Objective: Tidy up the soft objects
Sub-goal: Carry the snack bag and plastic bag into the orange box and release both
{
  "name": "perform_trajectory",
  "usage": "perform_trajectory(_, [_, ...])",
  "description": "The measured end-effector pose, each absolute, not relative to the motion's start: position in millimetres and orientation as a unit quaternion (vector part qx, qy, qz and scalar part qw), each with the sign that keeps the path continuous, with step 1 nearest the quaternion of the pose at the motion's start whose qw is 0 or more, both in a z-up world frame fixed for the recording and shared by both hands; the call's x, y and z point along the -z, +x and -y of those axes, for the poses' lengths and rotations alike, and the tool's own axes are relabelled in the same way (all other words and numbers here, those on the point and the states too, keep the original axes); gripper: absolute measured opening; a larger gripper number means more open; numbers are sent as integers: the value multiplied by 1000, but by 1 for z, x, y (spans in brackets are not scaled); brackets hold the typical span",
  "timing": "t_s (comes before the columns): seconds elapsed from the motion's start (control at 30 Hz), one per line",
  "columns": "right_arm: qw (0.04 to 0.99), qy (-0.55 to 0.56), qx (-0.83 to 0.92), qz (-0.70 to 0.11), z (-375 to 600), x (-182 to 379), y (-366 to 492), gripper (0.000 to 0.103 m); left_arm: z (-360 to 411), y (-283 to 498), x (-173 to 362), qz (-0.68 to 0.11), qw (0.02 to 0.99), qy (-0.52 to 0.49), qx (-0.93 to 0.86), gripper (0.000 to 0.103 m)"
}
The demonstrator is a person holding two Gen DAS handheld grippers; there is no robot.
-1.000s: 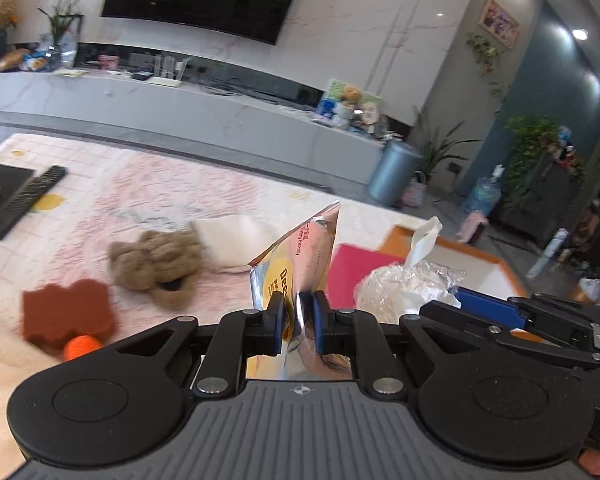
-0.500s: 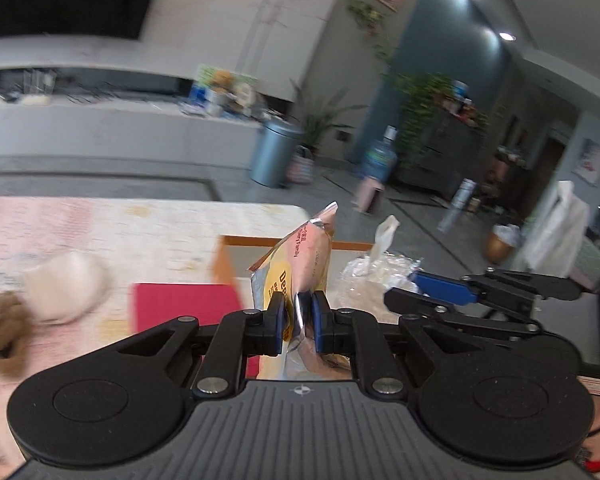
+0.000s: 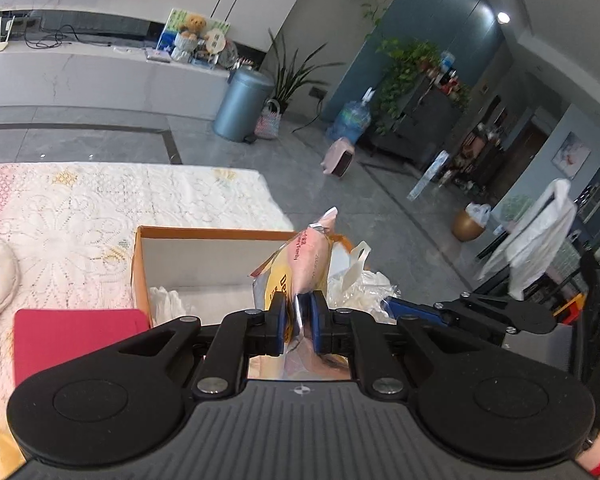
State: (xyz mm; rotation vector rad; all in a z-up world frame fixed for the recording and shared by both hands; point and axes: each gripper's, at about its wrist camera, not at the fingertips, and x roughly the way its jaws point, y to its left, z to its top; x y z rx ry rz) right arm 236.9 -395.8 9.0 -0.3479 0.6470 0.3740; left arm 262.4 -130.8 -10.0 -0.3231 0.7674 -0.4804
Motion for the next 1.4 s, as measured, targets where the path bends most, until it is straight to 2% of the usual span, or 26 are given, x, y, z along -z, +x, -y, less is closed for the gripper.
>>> perform_trajectory(0.27, [890, -220, -197, -347, 378, 39, 285, 27, 145, 309, 55, -417, 872, -128, 221, 13])
perform_trajectory(0.5, [864, -237, -204, -394, 370, 78, 331, 27, 160, 339, 73, -434, 868, -76, 232, 1])
perform_trajectory(0.57, [861, -229, -206, -404, 371, 83, 341, 27, 161, 344, 79, -440, 864, -75, 231, 1])
perform_trajectory(0.6, [860, -224, -204, -412, 371, 86, 346, 21, 162, 344, 81, -443, 863, -77, 232, 1])
perform_trajectory(0.67, [859, -209, -205, -420, 371, 88, 348, 22, 162, 343, 87, -451, 858, -82, 233, 1])
perform_trajectory(0.93, [860, -173, -197, -438, 374, 90, 352, 40, 152, 331, 85, -458, 855, -89, 227, 1])
perform_trajectory(1.13, [872, -153, -188, -426, 376, 77, 339, 43, 142, 315, 62, -441, 864, -93, 223, 3])
perform_trajectory(1.2, [879, -142, -181, -418, 375, 67, 331, 58, 138, 303, 53, -427, 872, -90, 223, 3])
perform_trajectory(1.23, [884, -138, -178, -410, 374, 63, 325, 60, 137, 296, 48, -418, 877, -87, 223, 3])
perform_trajectory(1.4, [899, -90, -187, -387, 367, 43, 289, 62, 123, 244, 21, -356, 905, -71, 223, 3])
